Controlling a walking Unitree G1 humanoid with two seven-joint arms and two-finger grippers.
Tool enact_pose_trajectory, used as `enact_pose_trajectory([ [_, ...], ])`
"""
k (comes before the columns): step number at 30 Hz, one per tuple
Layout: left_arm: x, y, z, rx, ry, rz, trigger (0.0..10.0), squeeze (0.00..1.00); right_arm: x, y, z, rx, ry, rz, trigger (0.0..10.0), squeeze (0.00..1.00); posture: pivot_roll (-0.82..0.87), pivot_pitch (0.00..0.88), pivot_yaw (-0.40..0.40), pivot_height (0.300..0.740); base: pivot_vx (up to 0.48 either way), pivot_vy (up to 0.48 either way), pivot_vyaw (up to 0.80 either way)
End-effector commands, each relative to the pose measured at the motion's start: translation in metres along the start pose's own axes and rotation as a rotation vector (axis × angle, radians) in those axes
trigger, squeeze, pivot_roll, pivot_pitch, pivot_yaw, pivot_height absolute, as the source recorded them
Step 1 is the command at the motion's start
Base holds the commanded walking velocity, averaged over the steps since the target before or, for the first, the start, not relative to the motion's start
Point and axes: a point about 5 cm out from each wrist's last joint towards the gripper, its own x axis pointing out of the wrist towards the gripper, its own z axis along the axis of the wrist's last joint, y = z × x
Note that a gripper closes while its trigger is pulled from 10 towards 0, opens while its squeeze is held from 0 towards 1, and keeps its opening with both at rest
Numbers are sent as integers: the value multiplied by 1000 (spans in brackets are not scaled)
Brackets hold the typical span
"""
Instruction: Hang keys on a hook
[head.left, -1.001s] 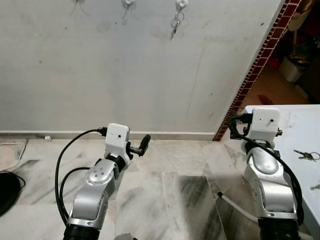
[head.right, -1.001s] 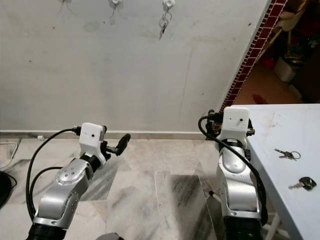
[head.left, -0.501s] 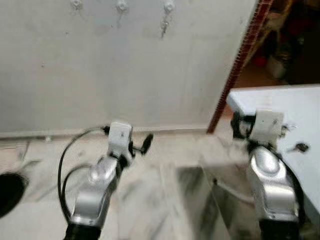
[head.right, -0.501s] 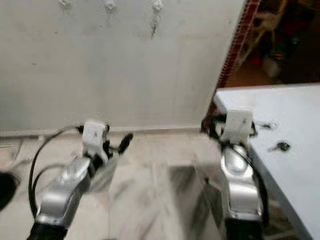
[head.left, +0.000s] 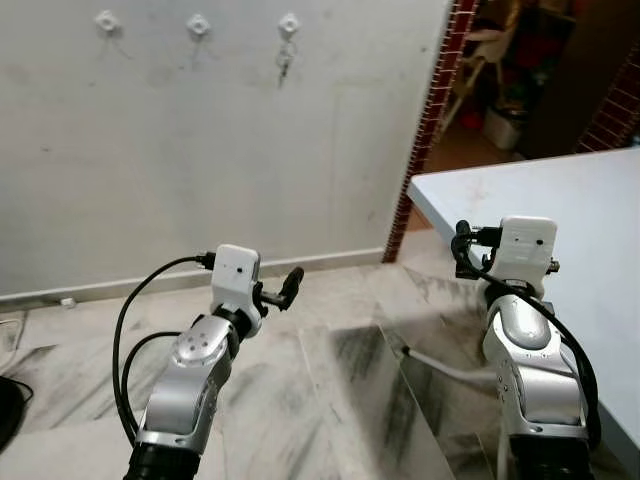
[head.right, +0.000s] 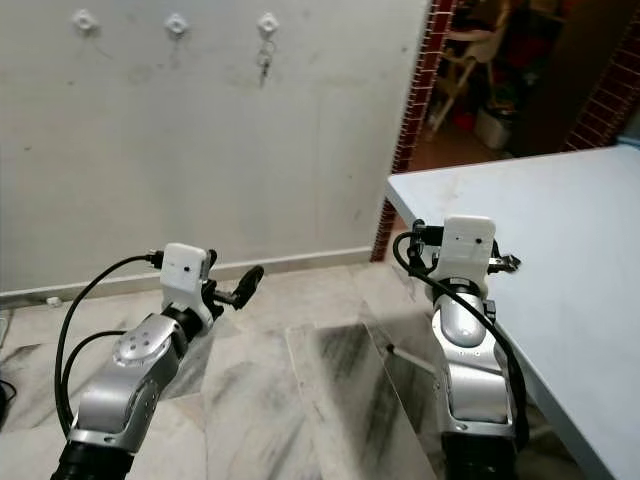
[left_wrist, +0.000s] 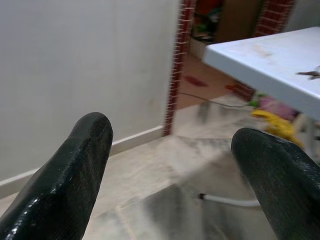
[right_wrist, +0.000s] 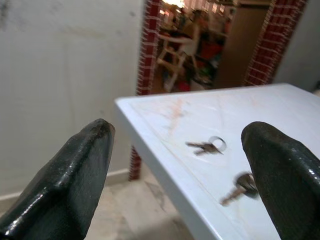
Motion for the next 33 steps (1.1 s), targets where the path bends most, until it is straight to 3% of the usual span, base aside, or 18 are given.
enact_pose_trajectory([
  [1, 3, -2, 6, -11, -21, -19, 10000, 0, 2, 0, 1, 5, -6, -8, 10000, 0, 107, 0, -38, 740, 0, 0, 0],
  [8, 2, 1, 5, -25, -16, -15, 10000, 0, 2, 4, 1, 5, -7, 6, 10000, 0, 112, 0, -43, 740, 0, 0, 0],
  [26, 2, 0, 4, -51, -12, -37, 10000, 0, 2, 5, 0, -2, -8, 13, 10000, 0, 111, 0, -42, 740, 347, -268, 0],
  [33, 0, 0, 3, -42, -6, -36, 10000, 0, 2, 5, -1, -4, -3, 17, 10000, 0, 112, 0, -42, 740, 292, 0, 0],
])
